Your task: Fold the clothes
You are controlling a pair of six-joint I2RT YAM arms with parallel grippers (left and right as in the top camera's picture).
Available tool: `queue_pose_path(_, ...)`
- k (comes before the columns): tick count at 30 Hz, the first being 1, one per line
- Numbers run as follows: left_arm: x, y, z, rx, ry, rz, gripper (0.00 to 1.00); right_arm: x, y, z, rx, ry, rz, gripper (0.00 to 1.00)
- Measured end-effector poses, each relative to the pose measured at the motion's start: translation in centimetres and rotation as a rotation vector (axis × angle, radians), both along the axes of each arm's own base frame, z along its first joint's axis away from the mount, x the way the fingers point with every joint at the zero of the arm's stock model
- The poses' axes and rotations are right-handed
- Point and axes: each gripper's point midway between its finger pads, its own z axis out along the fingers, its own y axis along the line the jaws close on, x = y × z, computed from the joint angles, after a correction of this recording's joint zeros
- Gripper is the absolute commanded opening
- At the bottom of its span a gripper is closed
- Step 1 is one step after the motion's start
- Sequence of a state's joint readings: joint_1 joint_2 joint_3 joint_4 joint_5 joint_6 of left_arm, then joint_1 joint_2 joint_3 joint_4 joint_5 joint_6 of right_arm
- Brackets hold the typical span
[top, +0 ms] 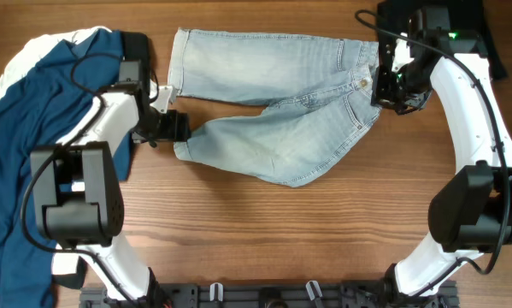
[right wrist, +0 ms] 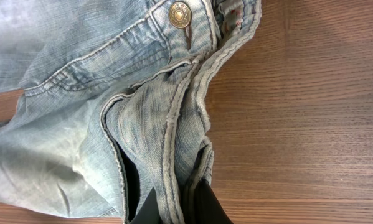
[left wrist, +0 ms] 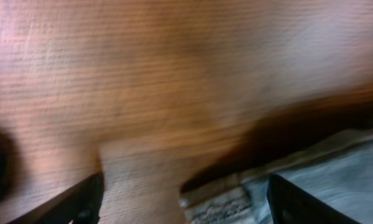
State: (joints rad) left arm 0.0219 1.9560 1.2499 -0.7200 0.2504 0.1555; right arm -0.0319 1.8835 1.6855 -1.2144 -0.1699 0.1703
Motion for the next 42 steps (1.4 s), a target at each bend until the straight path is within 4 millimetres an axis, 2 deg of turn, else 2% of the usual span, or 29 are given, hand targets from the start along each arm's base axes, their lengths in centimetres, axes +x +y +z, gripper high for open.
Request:
queue_pose_path(4,0.0,-1.8,0.2,-0.119,-0.008,-0.061,0.72,0.0,-0.1,0.0,-0.007,-0.001,-0.001,0.04)
queue_pose_path(7,-1.3,-3.1,0.3,-0.194,0.041,-0.091,0.66,0.1,-0.1,0.0,-0.008,-0.003,-0.002,0.04)
queue_pose_path(8,-2.8,-3.4,0.3,-0.215,0.098,-0.106,0.53,0.1,-0.2,0.0,-0.010,-0.004,-0.002,0.04)
queue_pose_path(10,-4.1,-3.6,0.1,-0.227,0.148,-0.124,0.07,0.2,-0.2,0.0,-0.013,-0.008,-0.002,0.04)
queue_pose_path(11,-4.8,-3.7,-0.2,-0.234,0.180,-0.121,0.04,0.3,-0.3,0.0,-0.015,-0.010,-0.002,0.04)
queue_pose_path(15,-5.5,-3.8,-0.6,-0.239,0.224,-0.111,0.04,0.3,-0.3,0.0,-0.015,-0.013,-0.002,0.04)
queue_pose_path(17,-4.8,-3.7,1.3,-0.236,0.242,-0.095,0.04,0.3,-0.3,0.0,-0.015,-0.014,-0.002,0.04)
queue_pose_path(18,-3.3,-3.6,3.2,-0.233,0.203,-0.095,0.04,0.4,-0.3,0.0,-0.015,-0.017,-0.002,0.04)
queue_pose_path(20,0.4,-3.4,7.6,-0.202,0.054,-0.096,0.04,0.4,-0.3,0.0,-0.015,-0.018,-0.003,0.04)
queue_pose_path(22,2.5,-3.4,13.4,-0.165,-0.118,-0.104,0.04,0.4,-0.3,0.0,-0.015,-0.018,-0.003,0.04)
queue_pose_path(24,2.3,-3.6,17.2,-0.122,-0.212,-0.109,0.04,0.6,-0.3,0.1,-0.015,-0.023,-0.003,0.04)
queue_pose_path(27,0.3,-3.5,19.6,-0.048,-0.232,-0.095,0.04,0.7,-0.3,0.1,-0.015,-0.027,-0.003,0.04)
queue_pose_path(29,-0.5,-2.9,20.5,-0.010,-0.240,-0.070,0.04,0.7,-0.3,0.1,-0.015,-0.028,-0.003,0.04)
queue_pose_path(32,-1.0,-1.8,20.5,0.049,-0.226,-0.040,0.04,0.7,-0.3,0.1,-0.015,-0.030,-0.003,0.04)
queue_pose_path(35,-0.7,-0.9,19.0,0.101,-0.183,-0.023,0.04,0.8,-0.3,0.1,-0.015,-0.032,-0.003,0.04)
queue_pose_path(41,2.4,1.4,9.4,0.160,0.003,0.013,0.05,1.4,-0.3,0.2,-0.016,-0.059,-0.003,0.04)
queue_pose_path(42,3.1,2.0,7.7,0.164,0.018,0.028,0.44,1.5,-0.3,0.3,-0.016,-0.064,-0.003,0.04)
